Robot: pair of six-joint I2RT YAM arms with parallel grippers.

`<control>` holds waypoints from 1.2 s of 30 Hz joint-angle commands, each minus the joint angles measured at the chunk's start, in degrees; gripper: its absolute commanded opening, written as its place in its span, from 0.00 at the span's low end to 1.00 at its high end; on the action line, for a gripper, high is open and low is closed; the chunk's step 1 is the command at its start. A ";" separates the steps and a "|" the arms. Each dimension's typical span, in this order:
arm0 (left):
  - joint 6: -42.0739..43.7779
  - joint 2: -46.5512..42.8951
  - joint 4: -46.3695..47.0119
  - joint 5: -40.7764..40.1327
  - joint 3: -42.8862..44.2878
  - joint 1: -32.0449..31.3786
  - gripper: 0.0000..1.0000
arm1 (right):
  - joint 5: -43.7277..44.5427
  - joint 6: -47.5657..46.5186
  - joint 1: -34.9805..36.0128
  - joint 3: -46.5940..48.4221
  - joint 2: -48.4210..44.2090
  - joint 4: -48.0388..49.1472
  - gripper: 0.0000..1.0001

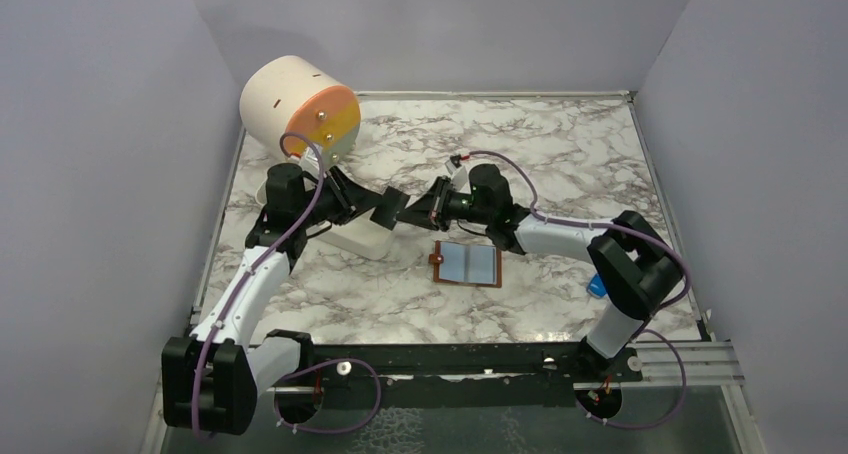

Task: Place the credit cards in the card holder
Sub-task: Insert the credit card into the card holder.

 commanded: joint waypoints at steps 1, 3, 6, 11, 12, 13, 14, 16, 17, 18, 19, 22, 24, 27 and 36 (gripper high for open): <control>5.35 0.01 -4.60 1.31 2.81 -0.51 0.46 | 1.35 -6.00 0.36 -1.40 -3.87 -0.14 0.01; 8.86 0.45 -8.27 1.13 4.73 -0.64 0.57 | 1.73 -9.52 0.36 -2.64 -6.71 -2.42 0.01; 12.34 0.42 -11.39 0.07 5.91 -0.62 0.68 | 4.10 -15.41 0.36 -4.26 -11.63 -8.34 0.01; 14.88 0.65 -12.19 -0.73 5.32 -1.05 0.73 | 7.60 -25.34 -0.06 -5.33 -18.77 -22.39 0.01; 15.51 0.90 -12.50 -1.06 5.31 -1.35 0.74 | 8.00 -27.20 -0.14 -5.71 -20.06 -24.42 0.01; 16.23 1.08 -12.90 -1.41 5.36 -1.74 0.74 | 8.28 -29.01 -0.24 -6.01 -21.19 -26.58 0.01; 17.08 1.33 -13.44 -1.95 5.51 -2.27 0.75 | 8.48 -30.93 -0.49 -6.08 -22.15 -28.90 0.01; 18.68 1.83 -14.60 -3.91 6.25 -4.05 0.77 | 8.51 -34.75 -1.31 -5.81 -23.15 -34.15 0.01; 19.46 2.03 -15.10 -5.07 6.56 -5.30 0.78 | 8.33 -36.52 -2.00 -5.54 -23.46 -36.77 0.01; 20.10 2.33 -15.53 -6.36 6.93 -6.58 0.78 | 7.97 -38.13 -2.77 -5.35 -23.66 -38.96 0.01; 20.58 2.71 -15.84 -7.67 7.36 -8.13 0.78 | 7.34 -39.60 -3.63 -5.23 -23.89 -41.05 0.01; 21.28 4.70 -16.08 -10.03 8.74 -13.00 0.74 | 3.48 -43.27 -7.30 -5.90 -24.50 -45.66 0.01; 21.74 6.86 -16.26 -10.29 10.11 -16.28 0.70 | -0.25 -44.89 -10.10 -7.32 -25.38 -47.06 0.01; 23.20 10.26 -17.10 -13.44 12.04 -20.97 0.64 | -3.99 -47.38 -13.26 -8.98 -25.22 -48.75 0.01; 24.96 19.67 -16.67 -16.75 15.76 -30.03 0.43 | -8.55 -49.72 -16.17 -9.51 -17.85 -49.14 0.01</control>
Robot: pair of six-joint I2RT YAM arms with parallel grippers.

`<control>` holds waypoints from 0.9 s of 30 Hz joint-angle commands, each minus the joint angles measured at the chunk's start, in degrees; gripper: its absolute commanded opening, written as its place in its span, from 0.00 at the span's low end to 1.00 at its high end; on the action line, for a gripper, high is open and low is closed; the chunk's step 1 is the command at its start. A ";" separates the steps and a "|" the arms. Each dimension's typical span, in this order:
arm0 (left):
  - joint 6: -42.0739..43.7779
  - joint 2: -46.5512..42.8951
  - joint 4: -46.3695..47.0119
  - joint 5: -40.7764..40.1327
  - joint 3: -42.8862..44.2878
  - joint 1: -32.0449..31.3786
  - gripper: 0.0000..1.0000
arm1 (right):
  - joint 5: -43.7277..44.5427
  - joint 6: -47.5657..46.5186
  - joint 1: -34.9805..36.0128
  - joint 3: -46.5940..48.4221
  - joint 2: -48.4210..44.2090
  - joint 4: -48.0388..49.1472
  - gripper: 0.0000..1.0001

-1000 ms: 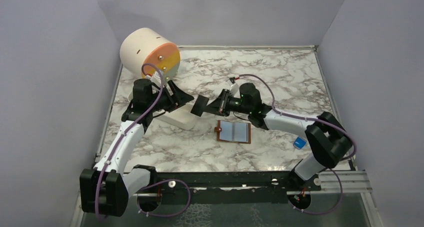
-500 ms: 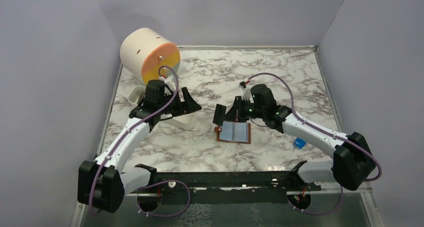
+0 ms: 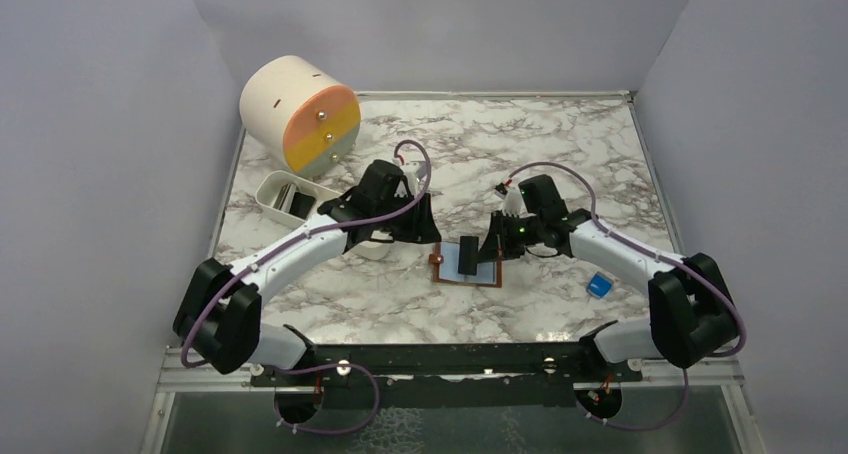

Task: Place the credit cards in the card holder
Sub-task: Insert the credit card into the card holder.

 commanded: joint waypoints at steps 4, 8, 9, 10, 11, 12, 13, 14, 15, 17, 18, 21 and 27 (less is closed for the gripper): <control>1.91 6.51 2.60 -3.65 0.87 -4.91 0.33 | -5.63 -2.58 -1.65 0.39 6.01 -0.20 0.01; 1.31 10.19 7.67 -2.03 -2.03 -5.81 0.32 | -6.96 -2.80 -2.31 0.42 8.44 -0.34 0.01; 1.34 11.23 7.86 -2.29 -2.23 -6.06 0.30 | -6.83 -2.66 -2.43 0.45 8.58 -0.29 0.01; 1.53 12.28 7.83 -2.43 -2.23 -6.41 0.28 | -6.47 -2.57 -2.58 0.41 8.74 -0.19 0.01; 1.94 13.16 7.74 -2.69 -2.12 -6.61 0.26 | -6.24 -2.58 -2.70 0.43 8.89 -0.17 0.01; 2.14 13.88 7.42 -3.19 -2.11 -6.79 0.24 | -6.02 -2.53 -2.85 0.35 9.24 -0.05 0.01; 2.20 14.44 7.13 -3.99 -2.10 -6.96 0.23 | -5.79 -2.50 -3.11 0.27 9.67 -0.03 0.01; 2.22 14.86 6.79 -4.82 -2.15 -7.02 0.23 | -5.59 -2.43 -3.27 0.17 9.91 -0.06 0.01; 2.33 15.21 6.35 -5.58 -2.14 -7.09 0.22 | -5.58 -2.39 -3.52 0.07 9.99 0.07 0.01; 2.56 15.40 5.68 -7.00 -2.52 -7.28 0.22 | -5.30 -2.36 -3.99 -0.04 9.84 0.34 0.01; 2.59 15.46 5.63 -7.59 -2.88 -7.36 0.21 | -5.06 -2.32 -4.19 -0.10 9.58 0.31 0.01; 2.68 15.93 5.57 -8.10 -3.65 -7.38 0.20 | -5.37 -2.09 -4.57 -0.28 9.32 0.64 0.01; 2.79 17.28 5.54 -8.33 -4.80 -7.72 0.16 | -4.76 -0.44 -4.58 0.10 8.33 1.50 0.01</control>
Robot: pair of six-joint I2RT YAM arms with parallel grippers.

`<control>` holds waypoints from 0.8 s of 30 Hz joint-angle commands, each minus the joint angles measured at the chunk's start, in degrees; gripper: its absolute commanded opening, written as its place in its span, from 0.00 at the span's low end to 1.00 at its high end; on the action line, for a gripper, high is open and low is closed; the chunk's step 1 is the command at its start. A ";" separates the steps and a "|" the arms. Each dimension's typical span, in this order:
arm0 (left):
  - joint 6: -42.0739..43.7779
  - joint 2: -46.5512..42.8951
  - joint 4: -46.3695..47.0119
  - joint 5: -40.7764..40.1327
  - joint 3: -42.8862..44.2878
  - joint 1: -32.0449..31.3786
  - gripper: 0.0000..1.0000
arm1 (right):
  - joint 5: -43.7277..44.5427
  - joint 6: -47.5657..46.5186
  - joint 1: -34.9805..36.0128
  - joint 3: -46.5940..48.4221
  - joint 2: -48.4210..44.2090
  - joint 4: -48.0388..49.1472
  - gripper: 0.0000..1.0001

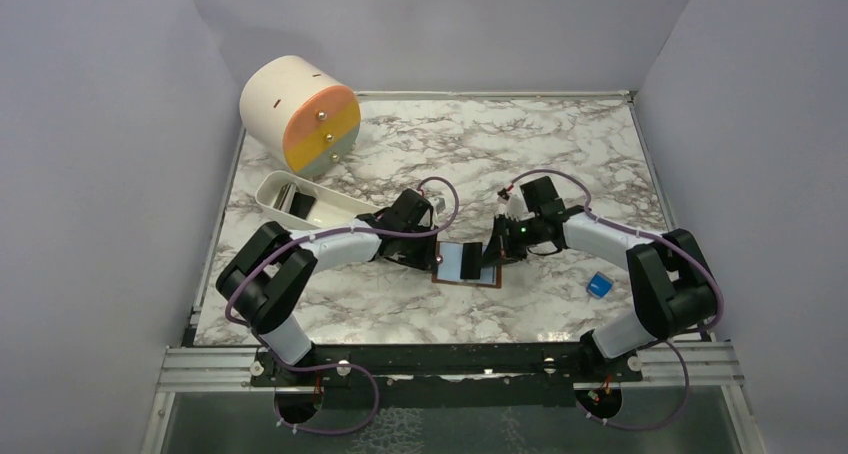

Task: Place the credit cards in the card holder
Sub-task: Insert the credit card into the card holder.

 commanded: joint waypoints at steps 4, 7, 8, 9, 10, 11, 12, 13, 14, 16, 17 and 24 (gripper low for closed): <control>0.55 1.41 0.44 -2.39 -1.72 -1.00 0.14 | 2.20 2.98 -0.28 -0.20 -2.25 2.48 0.01; 0.20 1.21 0.36 -2.34 -1.88 -1.12 0.13 | 3.53 3.52 -0.32 -0.30 -2.54 2.84 0.01; 0.04 1.08 0.40 -2.55 -1.98 -1.18 0.13 | 3.75 3.70 -0.31 -0.39 -2.87 2.99 0.01; -0.03 0.94 0.37 -2.67 -2.26 -1.26 0.13 | 4.34 3.92 -0.31 -0.51 -3.27 3.17 0.01; -0.10 0.90 0.43 -2.81 -2.42 -1.29 0.13 | 4.89 4.17 -0.31 -0.65 -3.75 3.35 0.01; -0.13 0.89 0.42 -2.79 -2.49 -1.39 0.12 | 5.29 4.36 -0.31 -0.87 -4.08 3.53 0.01; -0.18 0.89 0.38 -2.69 -2.59 -1.44 0.12 | 5.56 4.49 -0.39 -0.98 -4.22 3.51 0.01; -0.20 0.88 0.40 -2.69 -2.77 -1.44 0.11 | 5.93 4.57 -0.34 -1.01 -4.33 3.55 0.01; -0.41 0.80 0.46 -2.70 -2.92 -1.55 0.11 | 6.17 4.67 -0.32 -1.09 -4.30 3.71 0.01; -0.71 0.77 0.51 -2.73 -3.01 -1.60 0.11 | 6.86 4.83 -0.31 -1.51 -4.40 4.32 0.01; -0.81 0.79 0.45 -2.74 -3.02 -1.65 0.11 | 7.13 4.87 -0.32 -1.89 -4.38 4.97 0.01; -1.15 1.38 0.56 -2.97 -2.85 -2.32 0.11 | 6.85 5.46 -0.31 -3.76 -2.55 7.60 0.01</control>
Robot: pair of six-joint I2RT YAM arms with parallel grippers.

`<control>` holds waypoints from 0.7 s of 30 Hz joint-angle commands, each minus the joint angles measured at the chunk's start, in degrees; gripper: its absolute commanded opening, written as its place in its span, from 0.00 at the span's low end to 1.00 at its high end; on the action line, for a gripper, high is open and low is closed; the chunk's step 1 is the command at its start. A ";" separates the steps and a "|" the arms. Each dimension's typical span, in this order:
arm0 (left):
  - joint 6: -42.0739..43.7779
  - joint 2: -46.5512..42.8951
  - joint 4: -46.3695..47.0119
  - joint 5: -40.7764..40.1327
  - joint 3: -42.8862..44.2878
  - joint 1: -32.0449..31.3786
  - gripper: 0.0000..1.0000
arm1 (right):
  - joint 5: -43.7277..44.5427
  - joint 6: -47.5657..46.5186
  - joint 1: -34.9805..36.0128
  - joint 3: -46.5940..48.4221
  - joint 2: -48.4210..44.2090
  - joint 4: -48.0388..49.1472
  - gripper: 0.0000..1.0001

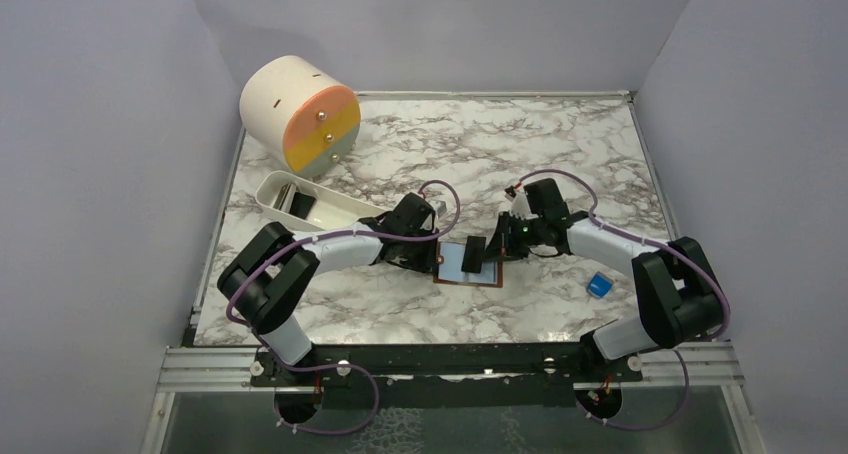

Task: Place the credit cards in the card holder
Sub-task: Insert the credit card into the card holder.

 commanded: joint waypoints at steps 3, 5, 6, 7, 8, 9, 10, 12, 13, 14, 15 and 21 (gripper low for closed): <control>-0.32 0.60 -1.08 -2.32 -1.42 -1.40 0.11 | 2.12 1.09 -0.32 -2.63 -0.37 3.88 0.01; -0.42 0.48 -1.11 -2.61 -1.51 -1.49 0.11 | 2.88 1.64 -0.30 -3.72 -0.73 4.34 0.01; -0.53 0.37 -1.16 -2.55 -1.57 -1.49 0.11 | 3.56 1.91 -0.30 -4.37 -1.11 5.10 0.01; -0.61 0.18 -1.19 -2.59 -1.60 -1.56 0.11 | 4.23 2.32 -0.34 -5.00 -1.56 5.62 0.01; -0.85 -0.07 -1.12 -2.73 -1.73 -1.67 0.11 | 4.77 2.69 -0.30 -5.45 -2.10 6.16 0.01; -1.03 -0.21 -1.11 -2.88 -1.84 -1.69 0.11 | 5.24 3.16 -0.29 -5.82 -2.53 6.49 0.01; -1.16 -0.36 -1.10 -2.97 -1.90 -1.73 0.11 | 5.65 3.53 -0.29 -5.96 -2.96 6.53 0.01; -1.24 -0.35 -1.11 -2.96 -1.93 -1.72 0.11 | 6.16 4.06 -0.31 -6.33 -3.59 7.24 0.01; -1.20 -0.33 -1.13 -2.96 -1.86 -1.77 0.11 | 6.40 4.29 -0.29 -6.50 -3.71 7.50 0.01; -1.23 -0.28 -1.15 -3.04 -1.92 -1.84 0.11 | 6.69 4.51 -0.29 -6.63 -3.81 7.84 0.01; -1.29 -0.24 -1.15 -3.06 -1.93 -1.86 0.11 | 6.76 4.62 -0.30 -6.63 -3.78 8.15 0.01; -1.61 0.32 -0.85 -3.11 -1.81 -2.17 0.11 | 7.74 4.31 -0.29 -5.55 -3.54 8.07 0.01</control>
